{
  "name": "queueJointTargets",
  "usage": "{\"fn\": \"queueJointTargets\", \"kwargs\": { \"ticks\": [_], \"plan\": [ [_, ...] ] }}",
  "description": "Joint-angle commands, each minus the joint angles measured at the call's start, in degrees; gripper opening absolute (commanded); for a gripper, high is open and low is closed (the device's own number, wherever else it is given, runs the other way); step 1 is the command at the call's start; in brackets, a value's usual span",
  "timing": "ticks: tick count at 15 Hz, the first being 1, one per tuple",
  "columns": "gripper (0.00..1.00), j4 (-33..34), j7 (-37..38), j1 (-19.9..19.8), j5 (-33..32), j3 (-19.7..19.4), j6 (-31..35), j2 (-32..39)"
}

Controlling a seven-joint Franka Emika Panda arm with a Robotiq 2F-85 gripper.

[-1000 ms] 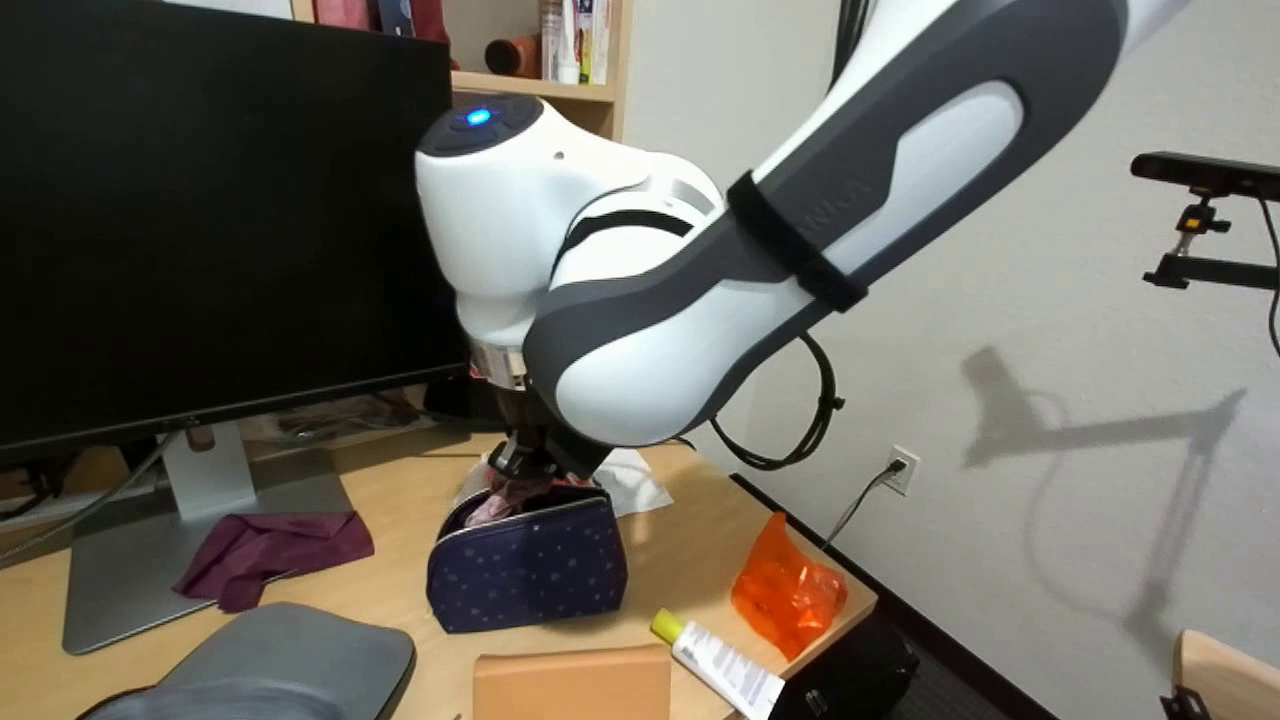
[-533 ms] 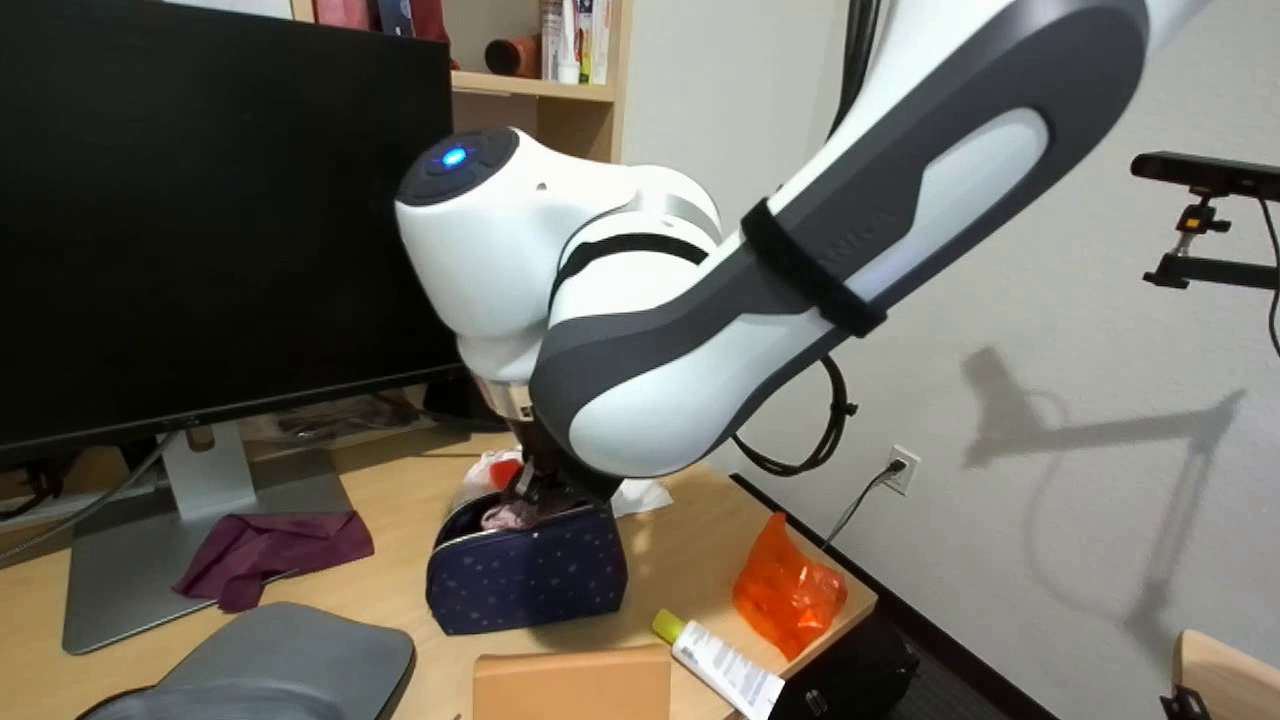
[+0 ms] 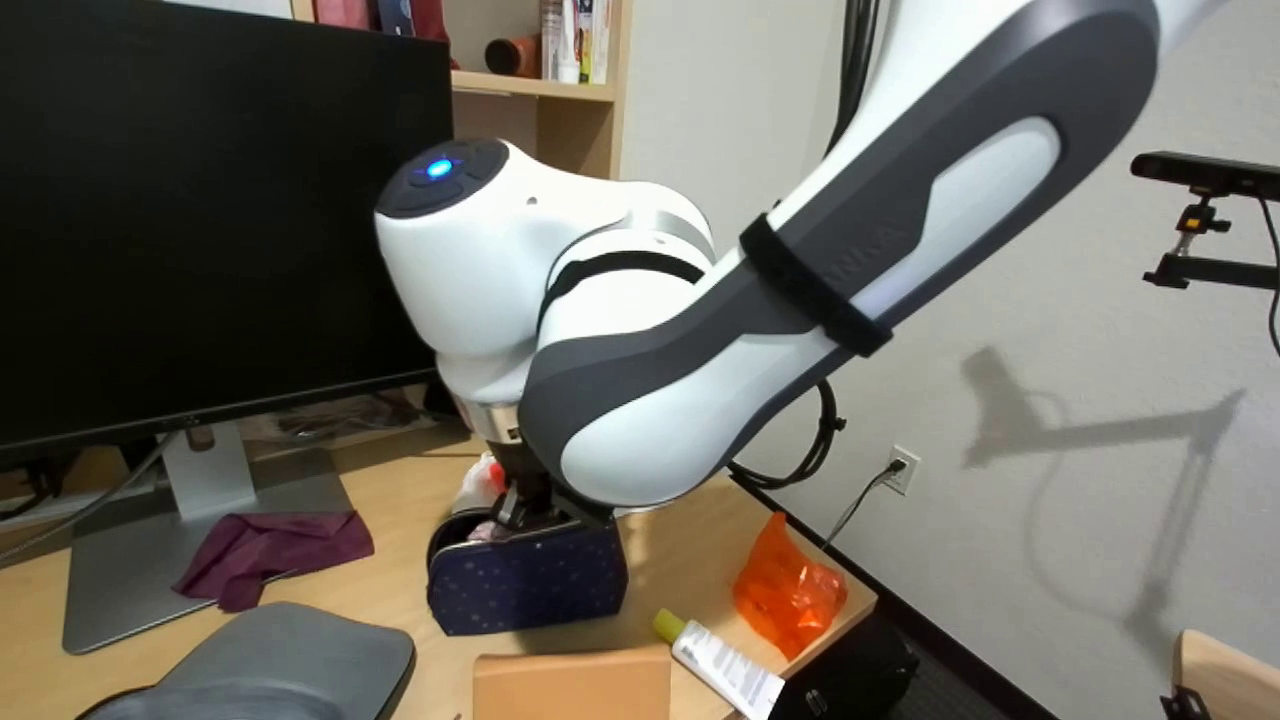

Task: Place the scrunchies in the blue bag

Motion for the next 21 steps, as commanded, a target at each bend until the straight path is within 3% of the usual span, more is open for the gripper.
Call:
{"fn": "queueJointTargets", "kwargs": {
  "ticks": [1, 3, 12, 21],
  "plan": [
    [0.33, -0.43, -2.88, -1.58, 1.25, 1.11, 1.40, 0.23],
    [0.39, -0.67, -2.34, -1.54, 1.20, 0.92, 1.36, -0.35],
    [0.97, -2.65, 0.07, -1.73, 0.72, 0.18, 2.83, -4.73],
    [1.00, -3.88, -1.28, -3.28, 1.48, 1.02, 5.38, -7.43]
  ]
}}
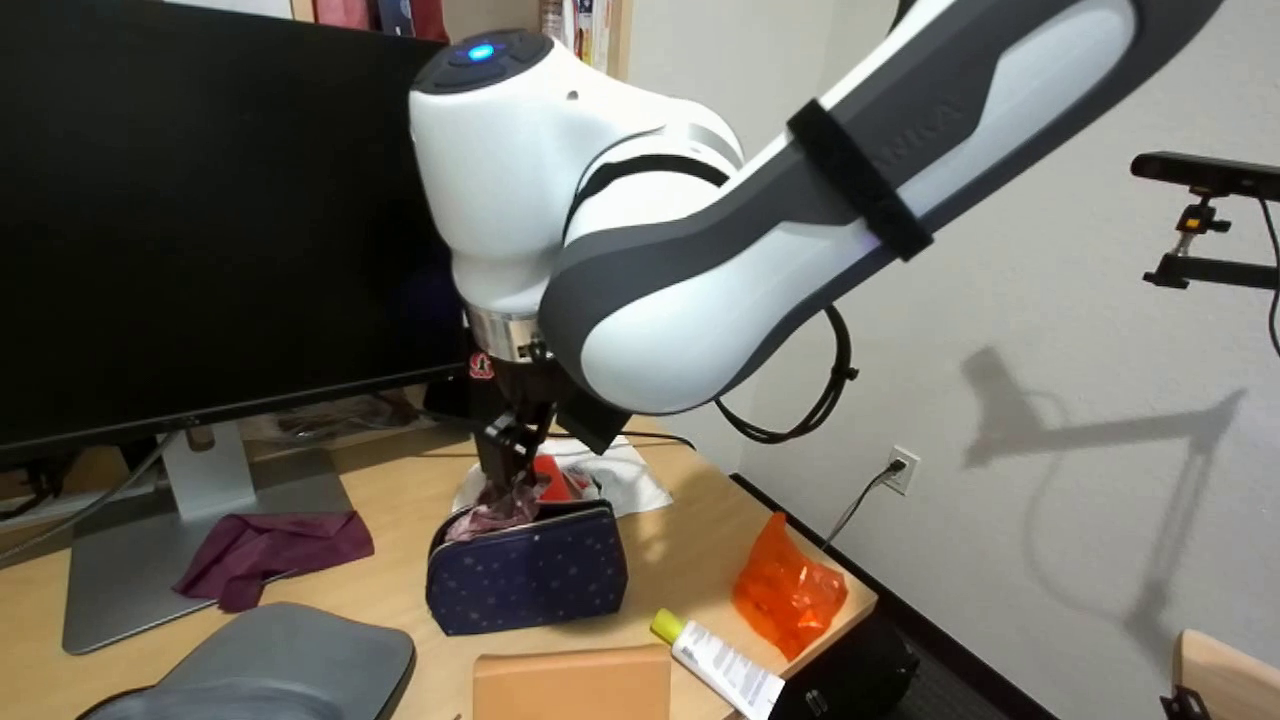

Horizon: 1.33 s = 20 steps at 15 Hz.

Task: Place the scrunchies in the blue bag

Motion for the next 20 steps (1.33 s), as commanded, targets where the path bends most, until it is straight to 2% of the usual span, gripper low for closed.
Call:
{"fn": "queueJointTargets", "kwargs": {
  "ticks": [1, 5, 9, 12, 14, 17, 20],
  "plan": [
    [1.00, -3.28, -1.53, -1.74, 1.05, 1.40, 5.16, -2.30],
    [1.00, -4.33, -5.83, -3.31, 5.48, 3.21, 14.06, -0.99],
    [1.00, -5.38, -11.75, -3.81, 10.45, 3.96, 16.10, -1.42],
    [1.00, -5.69, -6.50, -0.96, 7.70, 0.15, 8.33, -5.88],
    [1.00, -5.61, -2.89, -0.62, 6.08, -1.41, 2.95, -8.79],
    [1.00, -5.81, -3.45, -3.08, 7.94, -0.17, -4.51, -13.13],
    [1.00, -6.71, -5.18, -5.88, 10.59, 0.90, -7.41, -16.92]
  ]
}}
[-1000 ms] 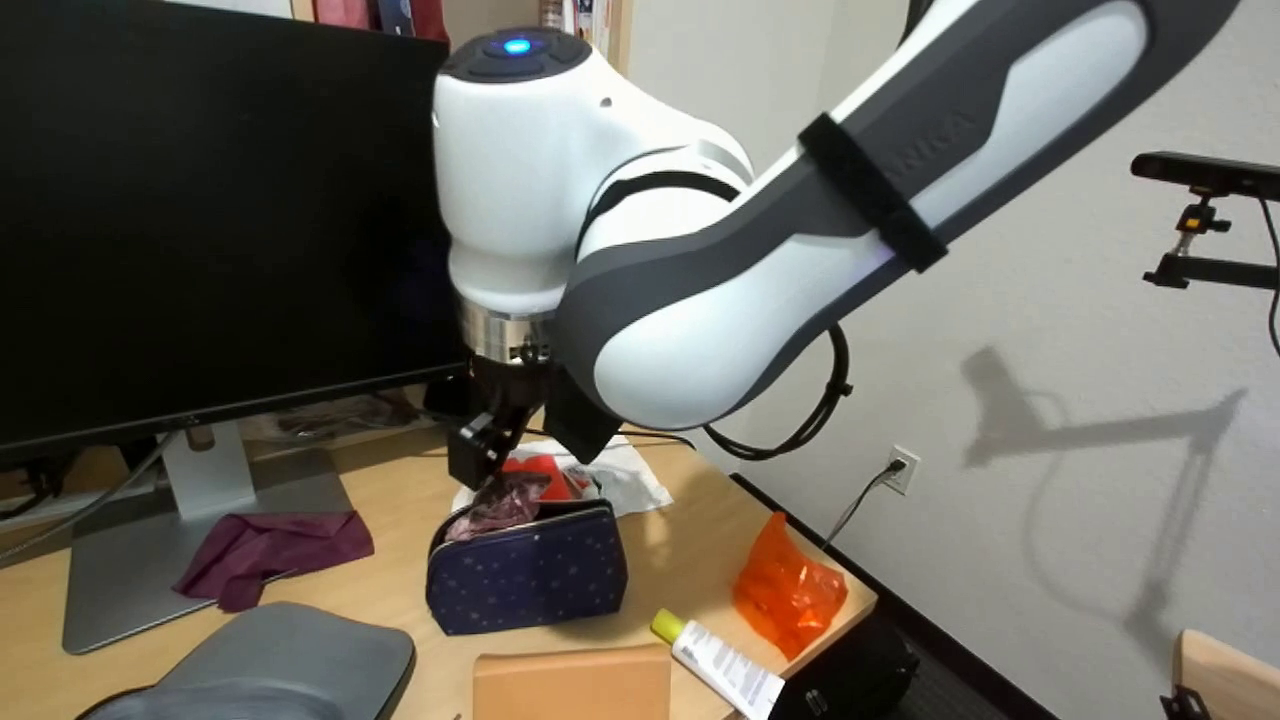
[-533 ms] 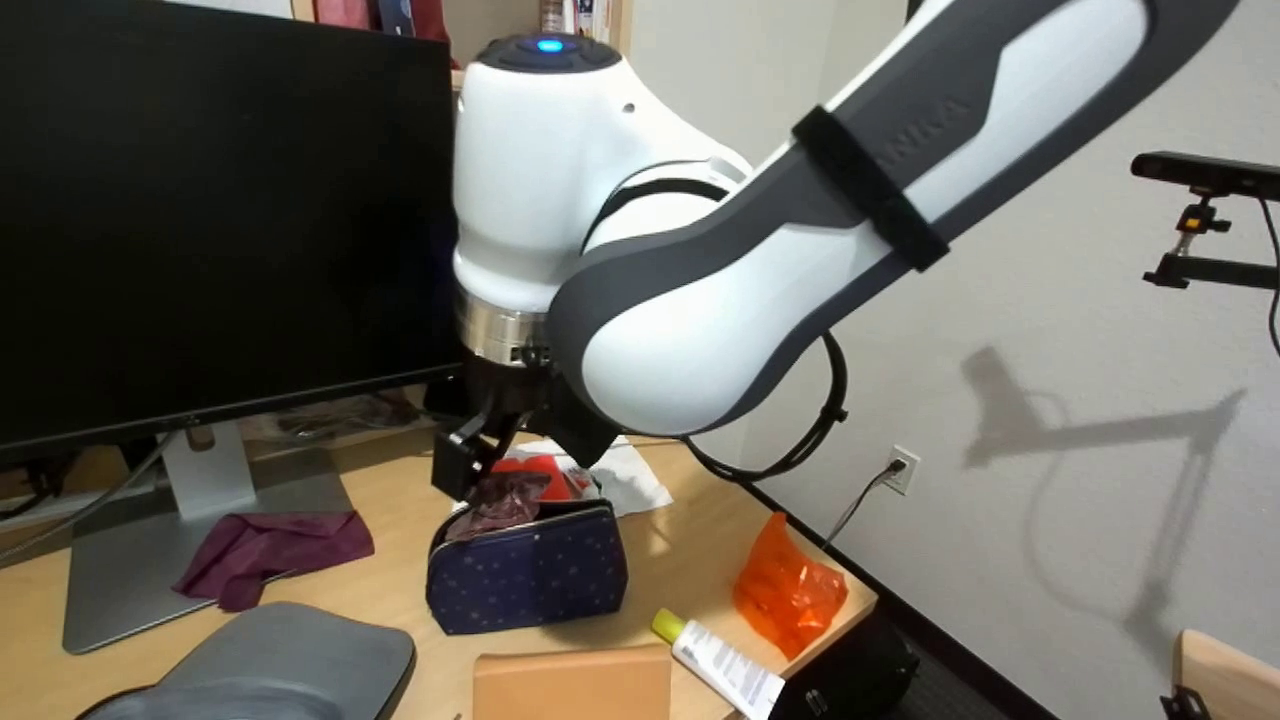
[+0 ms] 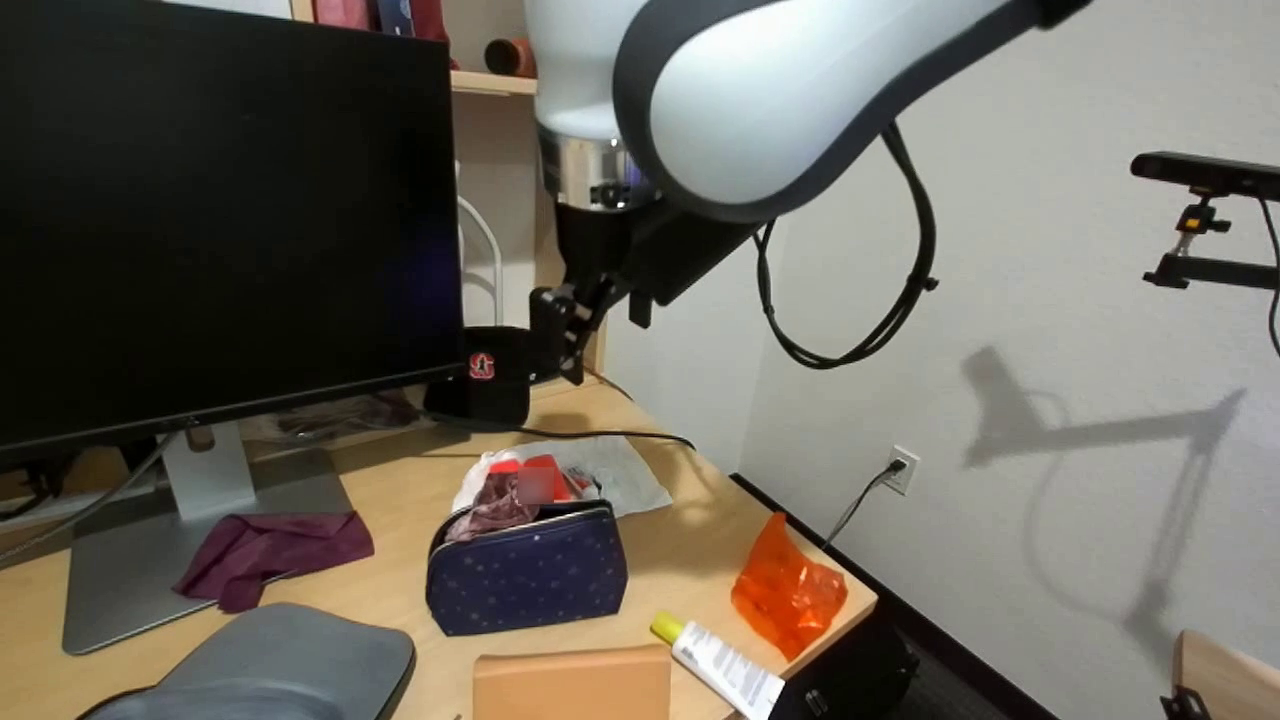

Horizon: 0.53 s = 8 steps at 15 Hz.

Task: Place the scrunchies in the blue bag

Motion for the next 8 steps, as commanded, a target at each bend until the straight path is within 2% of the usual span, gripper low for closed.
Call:
{"fn": "queueJointTargets", "kwargs": {
  "ticks": [1, 5, 8],
  "plan": [
    [1.00, -3.32, -1.34, -3.90, 3.65, 2.18, -2.69, -5.59],
    [1.00, -5.33, -5.44, -7.71, 10.62, 2.82, -2.00, -7.95],
    [1.00, -7.13, -12.23, -10.20, 18.52, 2.89, -0.31, -9.29]
  ]
}}
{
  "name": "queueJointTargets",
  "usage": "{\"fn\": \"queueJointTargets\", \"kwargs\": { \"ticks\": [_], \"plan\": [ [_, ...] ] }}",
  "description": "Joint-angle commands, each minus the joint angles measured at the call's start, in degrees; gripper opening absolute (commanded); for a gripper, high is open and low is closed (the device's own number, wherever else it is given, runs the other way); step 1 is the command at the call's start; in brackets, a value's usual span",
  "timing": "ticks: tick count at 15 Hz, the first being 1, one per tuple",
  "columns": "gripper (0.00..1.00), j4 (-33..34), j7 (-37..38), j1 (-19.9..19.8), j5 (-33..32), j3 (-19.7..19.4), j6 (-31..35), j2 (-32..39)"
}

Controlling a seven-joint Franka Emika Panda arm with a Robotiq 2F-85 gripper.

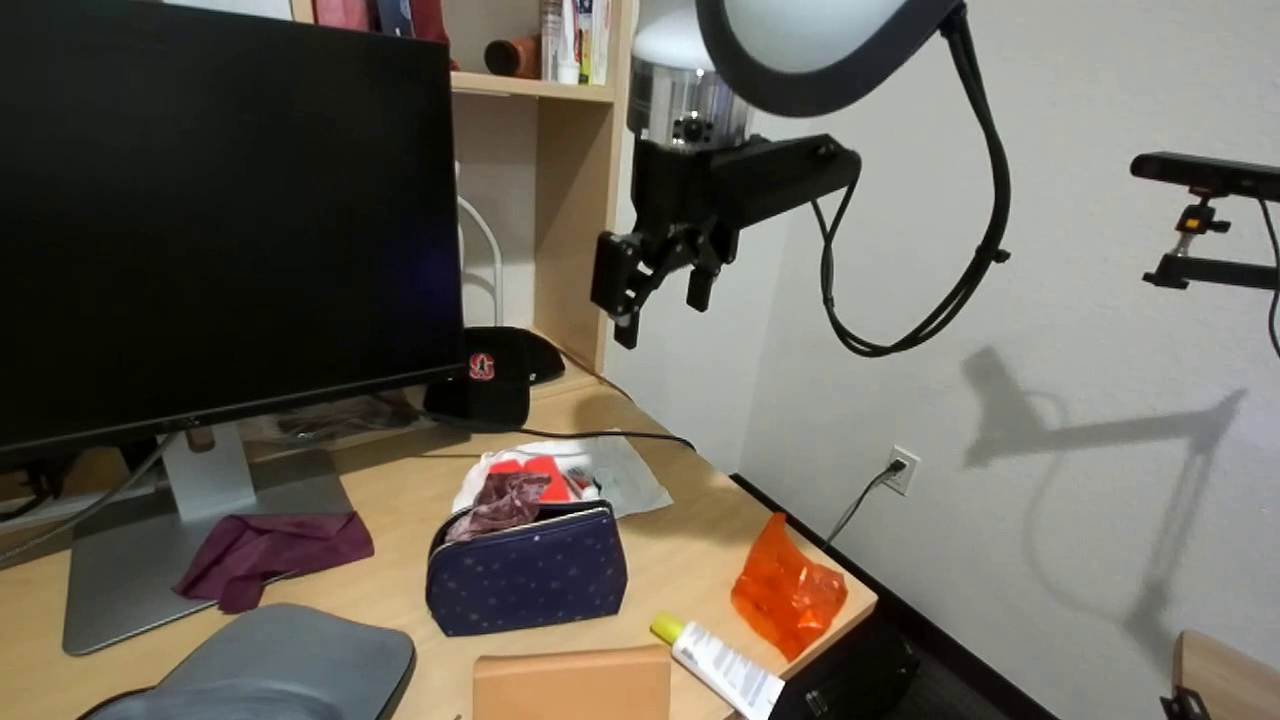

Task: Place the scrunchies in the blue bag

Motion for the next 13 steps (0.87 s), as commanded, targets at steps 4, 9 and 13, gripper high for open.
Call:
{"fn": "queueJointTargets", "kwargs": {
  "ticks": [4, 9, 13],
  "plan": [
    [1.00, -3.86, -10.22, -5.08, 12.23, 0.95, 0.31, -3.32],
    [1.00, -2.41, -8.02, -5.99, 10.54, 0.89, -0.19, -1.82],
    [1.00, -2.41, -8.02, -6.22, 10.54, 0.84, -0.20, -1.84]
  ]
}}
